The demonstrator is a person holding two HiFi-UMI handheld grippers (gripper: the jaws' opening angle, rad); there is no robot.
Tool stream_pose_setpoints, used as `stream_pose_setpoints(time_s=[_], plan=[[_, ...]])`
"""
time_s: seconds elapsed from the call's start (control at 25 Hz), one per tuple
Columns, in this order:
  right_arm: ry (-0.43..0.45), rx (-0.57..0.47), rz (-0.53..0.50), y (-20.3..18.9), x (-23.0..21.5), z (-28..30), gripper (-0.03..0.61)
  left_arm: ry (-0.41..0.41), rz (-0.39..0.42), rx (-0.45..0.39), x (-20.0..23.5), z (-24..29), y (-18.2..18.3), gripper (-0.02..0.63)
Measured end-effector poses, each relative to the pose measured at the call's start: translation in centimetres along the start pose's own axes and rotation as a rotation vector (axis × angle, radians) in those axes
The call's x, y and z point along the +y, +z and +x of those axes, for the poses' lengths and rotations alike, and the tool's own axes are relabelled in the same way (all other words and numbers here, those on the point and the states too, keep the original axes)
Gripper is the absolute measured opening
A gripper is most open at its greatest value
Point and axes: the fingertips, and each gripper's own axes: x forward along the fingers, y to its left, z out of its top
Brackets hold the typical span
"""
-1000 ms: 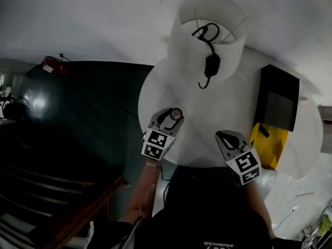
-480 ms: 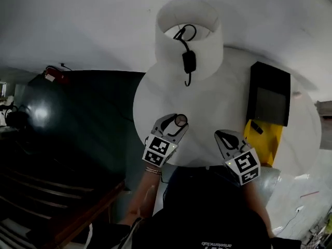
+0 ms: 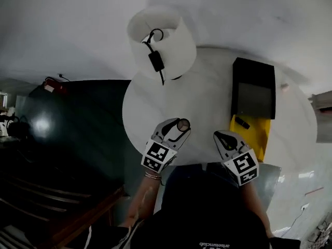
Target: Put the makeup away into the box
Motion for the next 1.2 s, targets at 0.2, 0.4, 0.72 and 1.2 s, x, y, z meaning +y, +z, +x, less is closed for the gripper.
stream_pose_setpoints(time_s=[0.2,0.4,0.72,1.2], plan=[[-0.004,-0.004,0.001,-1.4,-1.5,-2.5,0.023,-0.005,0.026,0.000,-2.9,1.4,0.8,0.229],[-0.017,-0.011,0.002,-2.4,-2.8,-5.0,0.023,-0.028,0.037,-0.015,-5.9,2.6,2.1,0.229],[-0.040,-0.018,0.014,-4.6,-5.7,-9.2,0.023,-0.072,0.058,-0.017,-11.2,5.5,3.2,0.229],[-0.044,-0.017,0.017,-8.1,-10.4,-14.8,0.023,-0.118,0.094,-0.009,-18.1,10.1,4.0,0.229]])
